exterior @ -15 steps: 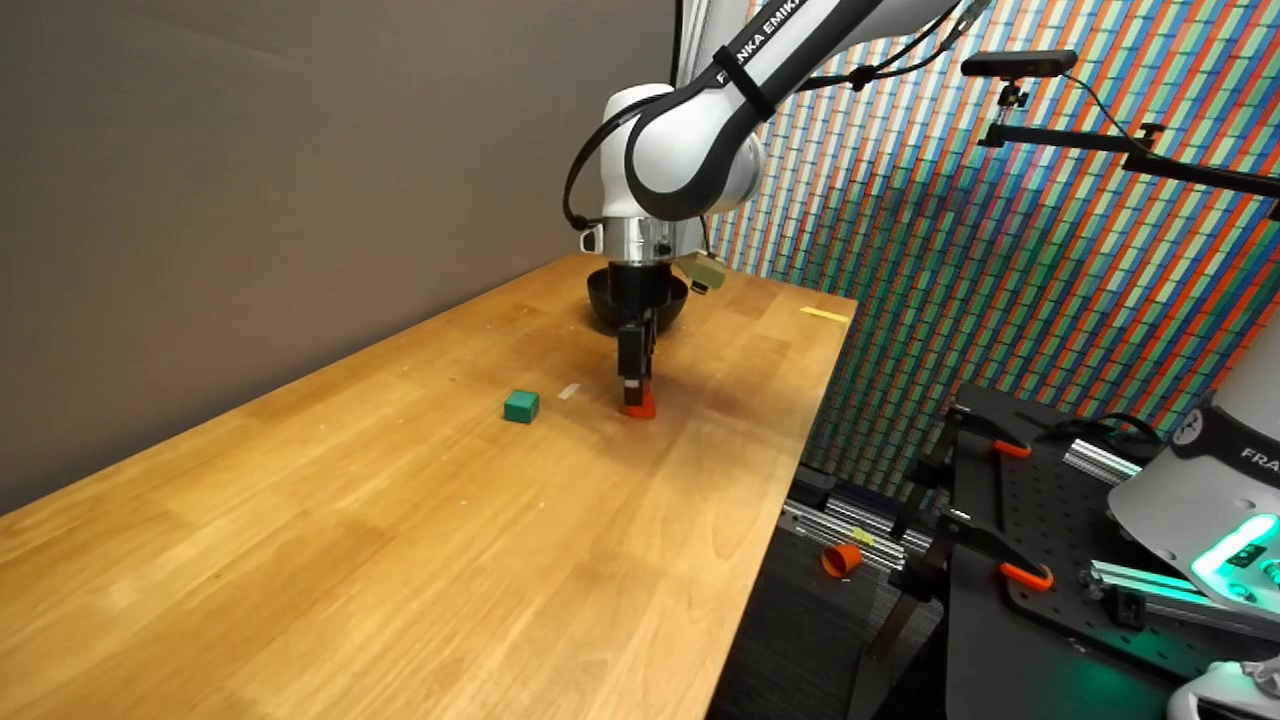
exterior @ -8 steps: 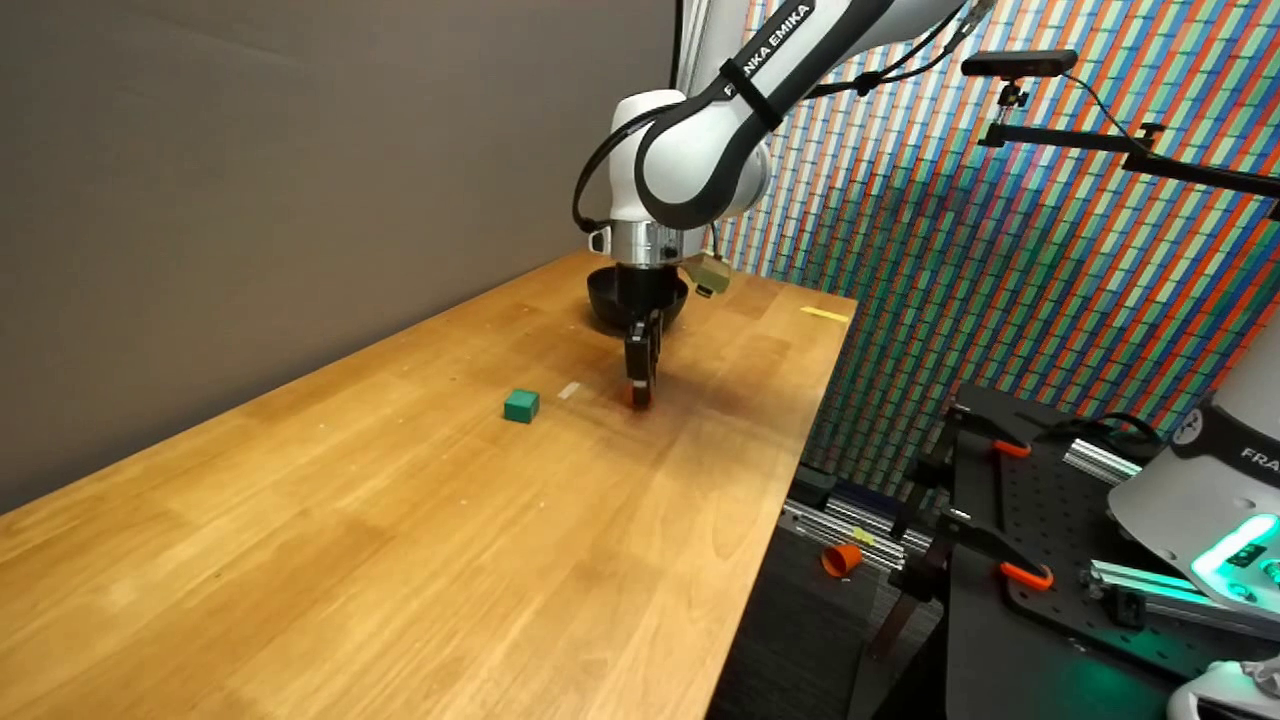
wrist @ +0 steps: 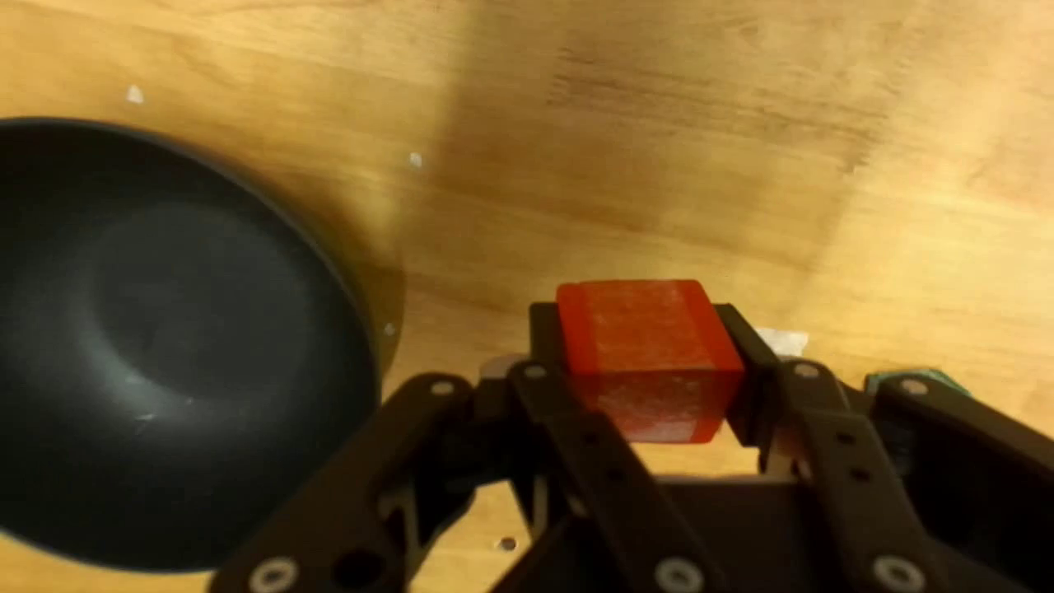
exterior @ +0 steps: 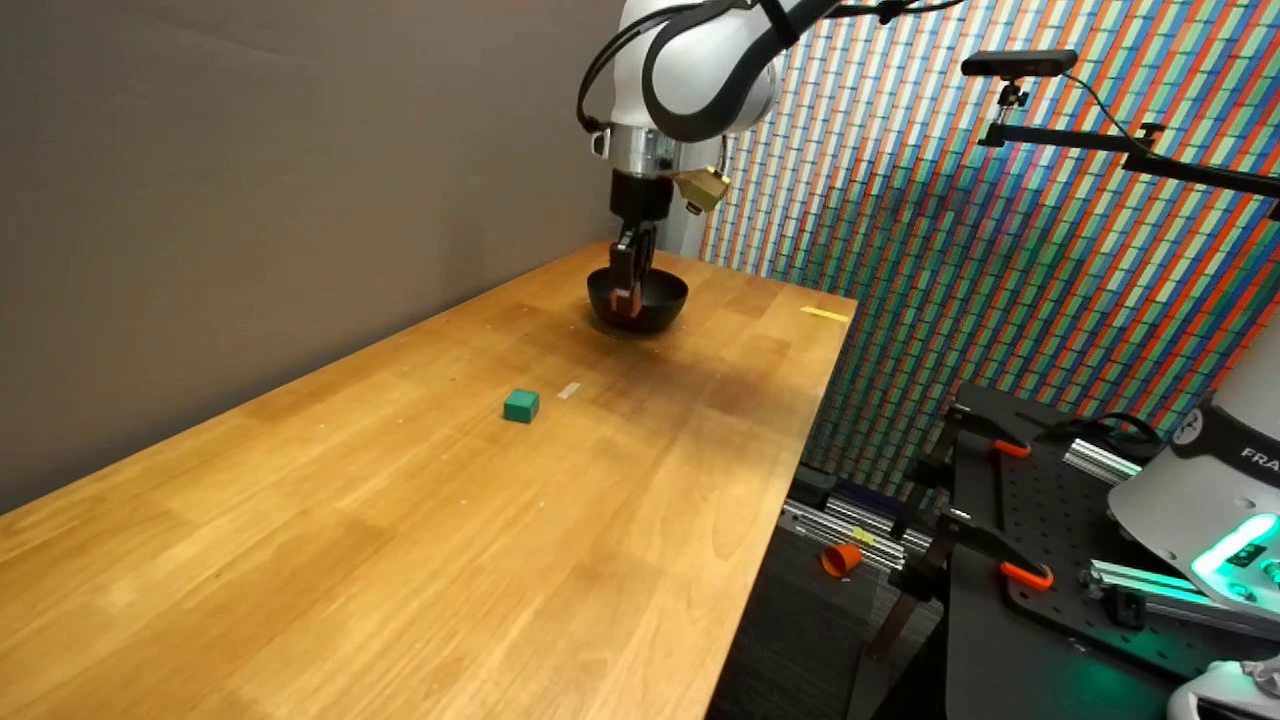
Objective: Put the orange and green blocks in the black bowl
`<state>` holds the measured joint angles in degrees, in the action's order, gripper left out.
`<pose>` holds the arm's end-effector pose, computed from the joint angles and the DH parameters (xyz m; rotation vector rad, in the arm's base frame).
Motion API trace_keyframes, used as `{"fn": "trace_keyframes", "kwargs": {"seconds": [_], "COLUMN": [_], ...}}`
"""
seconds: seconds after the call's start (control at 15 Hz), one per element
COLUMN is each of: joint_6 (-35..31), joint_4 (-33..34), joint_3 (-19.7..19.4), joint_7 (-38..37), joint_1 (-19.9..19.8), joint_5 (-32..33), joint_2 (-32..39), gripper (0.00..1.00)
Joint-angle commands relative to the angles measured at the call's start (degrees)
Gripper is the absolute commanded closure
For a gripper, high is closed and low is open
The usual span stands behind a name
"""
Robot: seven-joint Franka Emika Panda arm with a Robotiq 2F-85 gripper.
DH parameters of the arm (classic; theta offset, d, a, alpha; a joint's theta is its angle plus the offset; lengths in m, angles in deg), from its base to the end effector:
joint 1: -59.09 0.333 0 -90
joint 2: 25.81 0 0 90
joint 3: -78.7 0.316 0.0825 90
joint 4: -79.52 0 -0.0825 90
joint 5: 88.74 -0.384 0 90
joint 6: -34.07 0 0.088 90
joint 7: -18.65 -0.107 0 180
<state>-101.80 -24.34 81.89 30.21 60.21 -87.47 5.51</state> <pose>0.6516 0.0462 0.2404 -3.0974 -0.4436 -0.0216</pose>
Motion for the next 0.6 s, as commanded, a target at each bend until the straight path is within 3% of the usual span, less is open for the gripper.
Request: {"fn": "trace_keyframes", "kwargs": {"seconds": [0.0, 0.4, 0.47, 0.53], "joint_6": [-0.4, -6.0, -4.9, -4.1], "joint_4": [2.3, 8.3, 9.6, 10.5], "joint_3": [-3.0, -12.2, -12.4, -12.2], "joint_7": [-5.8, -18.8, -19.3, -19.6], "joint_1": [0.9, 2.4, 2.0, 1.6], "joint_5": [2.6, 13.7, 13.6, 13.0], "joint_2": [-1.6, 5.1, 6.6, 7.7], "gripper": [0.79, 0.79, 0.29, 0.29]}}
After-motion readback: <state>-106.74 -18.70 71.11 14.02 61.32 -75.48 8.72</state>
